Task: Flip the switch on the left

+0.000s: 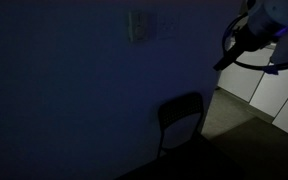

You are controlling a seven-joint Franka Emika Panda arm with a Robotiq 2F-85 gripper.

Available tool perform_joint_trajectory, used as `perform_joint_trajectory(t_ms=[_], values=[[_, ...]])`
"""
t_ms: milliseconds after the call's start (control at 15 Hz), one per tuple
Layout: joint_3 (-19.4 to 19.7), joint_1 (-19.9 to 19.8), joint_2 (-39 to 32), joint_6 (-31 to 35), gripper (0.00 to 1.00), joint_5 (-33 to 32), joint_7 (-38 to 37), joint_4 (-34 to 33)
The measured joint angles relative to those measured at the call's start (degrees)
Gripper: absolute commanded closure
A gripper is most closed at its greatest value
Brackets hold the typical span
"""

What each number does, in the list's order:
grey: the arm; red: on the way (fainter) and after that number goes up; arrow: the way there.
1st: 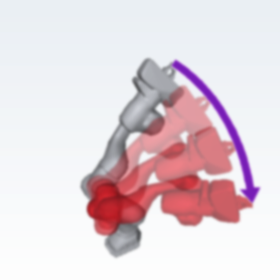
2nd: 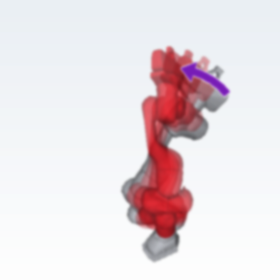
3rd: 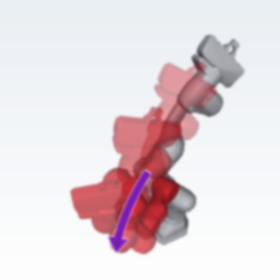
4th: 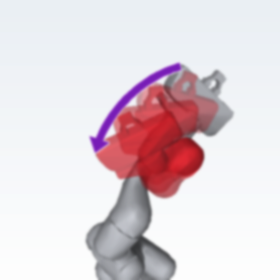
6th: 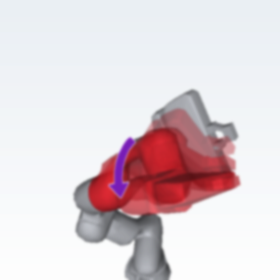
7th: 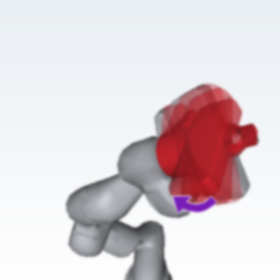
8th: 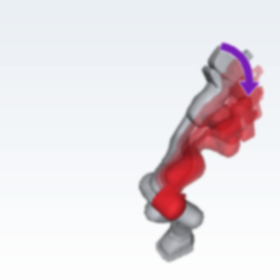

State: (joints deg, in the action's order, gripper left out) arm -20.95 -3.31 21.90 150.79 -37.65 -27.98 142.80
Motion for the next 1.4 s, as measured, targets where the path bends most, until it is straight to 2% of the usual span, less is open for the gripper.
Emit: perform_joint_trajectory(t_ms=[200, 333, 467, 733, 867, 1000, 1200, 1400], values=[[0.0, -2.5, -4.0, 6.9, 0.00, -8.7, 0.1, -4.4], [0.0, -3.8, -8.1, 11.2, 0.00, -12.0, 0.1, -8.2], [0.0, -4.2, -11.0, 12.0, 0.00, -12.7, 0.2, -10.5], [0.0, -4.0, -11.7, 12.5, 0.00, -12.6, -0.2, -11.0], [-0.6, -3.7, -12.2, 15.3, 0.00, -13.2, -2.0, -10.4], [-1.1, -3.7, -13.3, 20.3, 0.00, -17.0, -2.6, -10.1], [-1.1, -3.4, -16.3, 23.8, 0.00, -18.5, 3.7, -10.0], [-0.1, -1.2, -19.7, 23.6, 0.00, -15.3, 15.5, -10.2]])
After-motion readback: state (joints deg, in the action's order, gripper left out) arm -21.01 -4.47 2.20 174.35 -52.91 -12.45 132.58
